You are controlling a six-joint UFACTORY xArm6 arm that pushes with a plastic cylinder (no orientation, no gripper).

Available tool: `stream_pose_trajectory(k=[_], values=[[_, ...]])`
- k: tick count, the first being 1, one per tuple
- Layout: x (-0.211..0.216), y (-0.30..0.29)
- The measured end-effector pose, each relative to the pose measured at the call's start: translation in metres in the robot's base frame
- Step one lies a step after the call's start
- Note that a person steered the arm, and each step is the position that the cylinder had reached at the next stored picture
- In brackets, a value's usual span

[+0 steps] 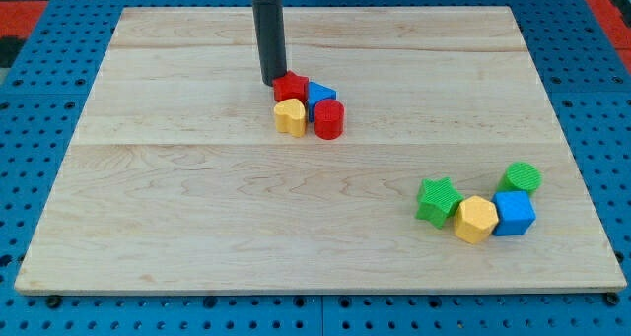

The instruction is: Move your arm to the bottom right

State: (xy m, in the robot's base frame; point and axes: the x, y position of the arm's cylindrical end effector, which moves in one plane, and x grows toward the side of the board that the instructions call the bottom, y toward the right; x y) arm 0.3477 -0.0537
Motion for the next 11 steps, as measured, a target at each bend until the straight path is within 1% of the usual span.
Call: stream_pose_trajectory(k=[1,2,3,4,5,6,7,8,10,11], values=[[0.004,-0.005],[0.005,-0.030],[0.043,-0.077],[0.106,-0.060],[0.191,0.008],[0.256,0.106],[0.260,0.214],[0.264,0.289],[0.240,0.322],[0.236,0.300]])
